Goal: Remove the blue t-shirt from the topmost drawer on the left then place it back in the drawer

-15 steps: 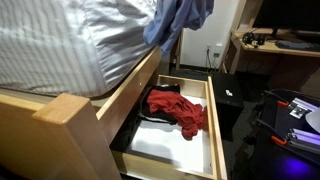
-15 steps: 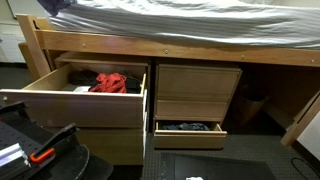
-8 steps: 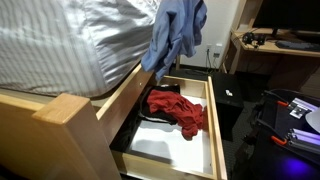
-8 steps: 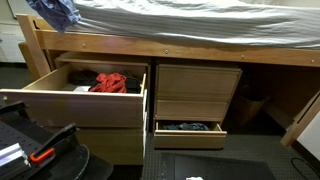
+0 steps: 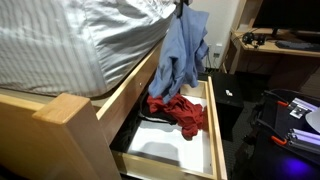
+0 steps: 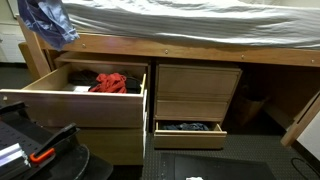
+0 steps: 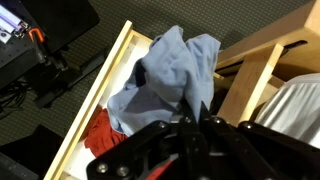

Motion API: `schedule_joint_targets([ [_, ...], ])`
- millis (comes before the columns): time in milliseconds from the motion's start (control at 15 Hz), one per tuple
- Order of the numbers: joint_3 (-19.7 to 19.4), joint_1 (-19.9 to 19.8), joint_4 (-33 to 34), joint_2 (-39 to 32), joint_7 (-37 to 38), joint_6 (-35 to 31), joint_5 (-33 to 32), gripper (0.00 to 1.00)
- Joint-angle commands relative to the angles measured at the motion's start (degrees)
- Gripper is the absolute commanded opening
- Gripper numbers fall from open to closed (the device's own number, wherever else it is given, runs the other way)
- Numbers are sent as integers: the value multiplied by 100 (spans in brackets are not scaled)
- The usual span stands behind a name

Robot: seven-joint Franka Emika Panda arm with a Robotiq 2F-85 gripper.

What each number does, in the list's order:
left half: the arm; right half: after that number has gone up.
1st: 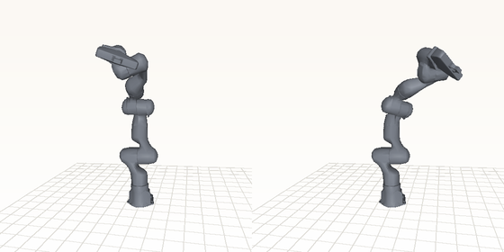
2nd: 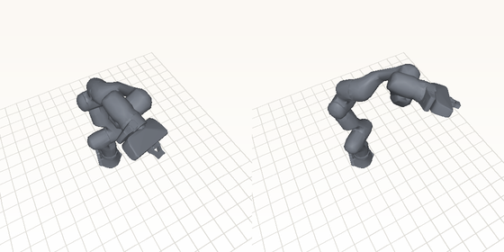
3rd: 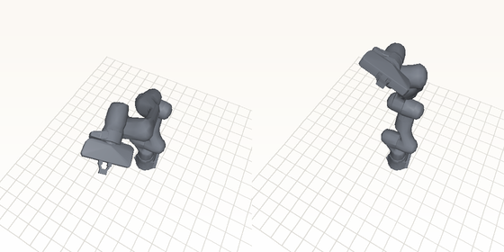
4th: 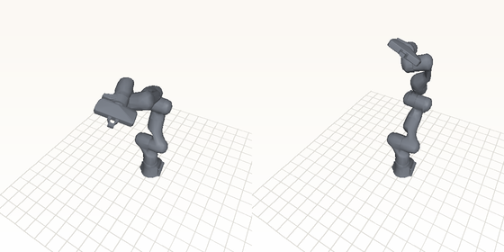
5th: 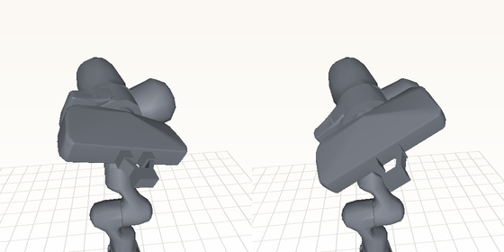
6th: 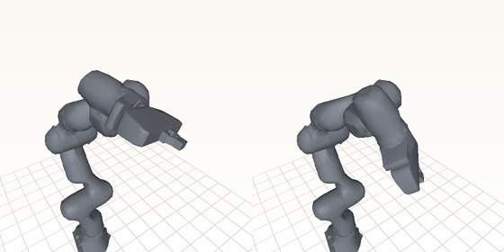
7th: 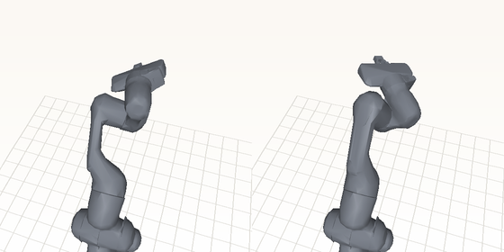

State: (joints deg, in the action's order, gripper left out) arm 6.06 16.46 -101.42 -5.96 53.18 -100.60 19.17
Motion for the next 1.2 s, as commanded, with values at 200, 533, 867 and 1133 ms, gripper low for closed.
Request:
schedule_joint_targets([
  [200, 356, -111, -1864, 865, -259, -1331, 145, 2],
  [533, 663, -40, -3058, 1351, -281, -2136, 247, 2],
  [867, 976, 66, -3869, 1539, -423, -3719, 618, 2],
  [1133, 1100, 169, -4219, 1401, -724, -4651, 1051, 2],
])
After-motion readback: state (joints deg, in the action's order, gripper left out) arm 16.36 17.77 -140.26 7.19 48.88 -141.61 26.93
